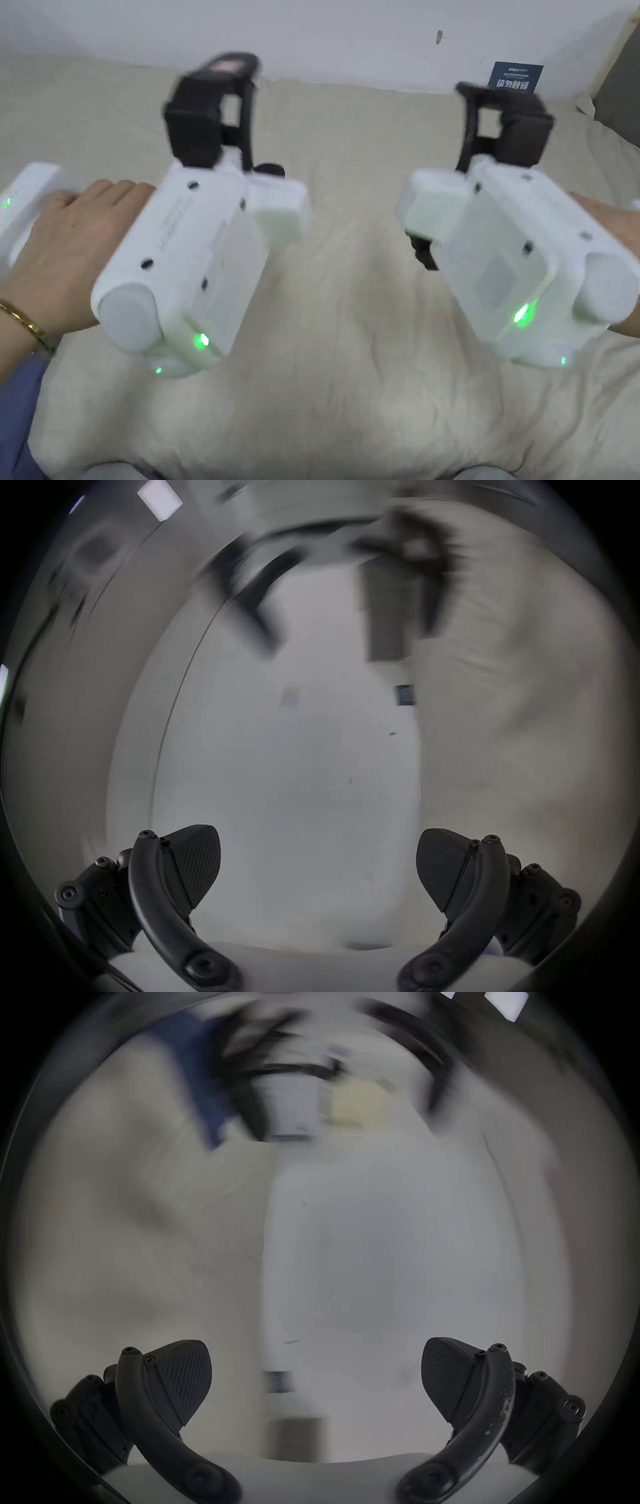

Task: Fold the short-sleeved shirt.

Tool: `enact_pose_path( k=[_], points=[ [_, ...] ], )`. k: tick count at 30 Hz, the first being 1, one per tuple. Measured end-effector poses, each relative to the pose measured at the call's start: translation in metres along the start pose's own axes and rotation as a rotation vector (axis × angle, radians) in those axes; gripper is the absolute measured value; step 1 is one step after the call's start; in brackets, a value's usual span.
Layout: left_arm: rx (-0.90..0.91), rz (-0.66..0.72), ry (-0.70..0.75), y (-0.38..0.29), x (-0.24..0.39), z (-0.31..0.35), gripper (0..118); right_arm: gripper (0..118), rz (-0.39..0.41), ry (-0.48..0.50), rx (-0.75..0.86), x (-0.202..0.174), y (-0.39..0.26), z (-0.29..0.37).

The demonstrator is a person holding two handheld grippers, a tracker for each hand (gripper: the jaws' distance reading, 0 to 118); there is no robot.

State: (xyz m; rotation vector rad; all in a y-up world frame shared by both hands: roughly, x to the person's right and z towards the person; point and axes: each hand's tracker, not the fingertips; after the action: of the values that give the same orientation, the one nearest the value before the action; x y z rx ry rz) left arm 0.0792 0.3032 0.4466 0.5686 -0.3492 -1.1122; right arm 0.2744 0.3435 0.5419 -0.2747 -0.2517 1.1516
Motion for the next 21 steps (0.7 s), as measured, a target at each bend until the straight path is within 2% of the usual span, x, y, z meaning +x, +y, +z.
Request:
enact_pose_path(
  k=[2, 4, 5, 7, 9, 11, 15, 21],
  points=[
    [-0.144, 0.455, -0.031, -0.004, -0.018, -0.012, 118, 118, -0.432, 0.046, -0.055, 0.02, -0.01, -0.007],
    [-0.249, 0.817, -0.021, -0.012, -0.025, -0.015, 118, 118, -0.744, 0.07, -0.122, 0.026, -0.025, -0.013],
    [-0.293, 0.927, 0.004, -0.018, -0.023, -0.014, 118, 118, -0.845, 0.055, -0.129, 0.023, -0.031, -0.012],
    [-0.37, 1.074, 0.058, -0.024, -0.012, -0.01, 118, 118, -0.987, 0.019, -0.13, 0.011, -0.042, -0.01],
    [-0.394, 1.178, 0.022, -0.032, -0.002, -0.005, 118, 118, -1.093, 0.004, -0.137, -0.001, -0.052, -0.007],
    [-0.436, 1.193, -0.01, -0.035, 0.01, -0.002, 118, 118, -1.169, 0.014, -0.141, -0.016, -0.054, 0.0],
    [-0.421, 1.149, -0.01, -0.038, 0.024, 0.01, 118, 118, -1.148, -0.019, -0.13, -0.038, -0.056, 0.01],
    [-0.386, 1.115, -0.021, -0.037, 0.031, 0.026, 118, 118, -1.162, -0.029, -0.146, -0.048, -0.059, 0.015]
  ],
)
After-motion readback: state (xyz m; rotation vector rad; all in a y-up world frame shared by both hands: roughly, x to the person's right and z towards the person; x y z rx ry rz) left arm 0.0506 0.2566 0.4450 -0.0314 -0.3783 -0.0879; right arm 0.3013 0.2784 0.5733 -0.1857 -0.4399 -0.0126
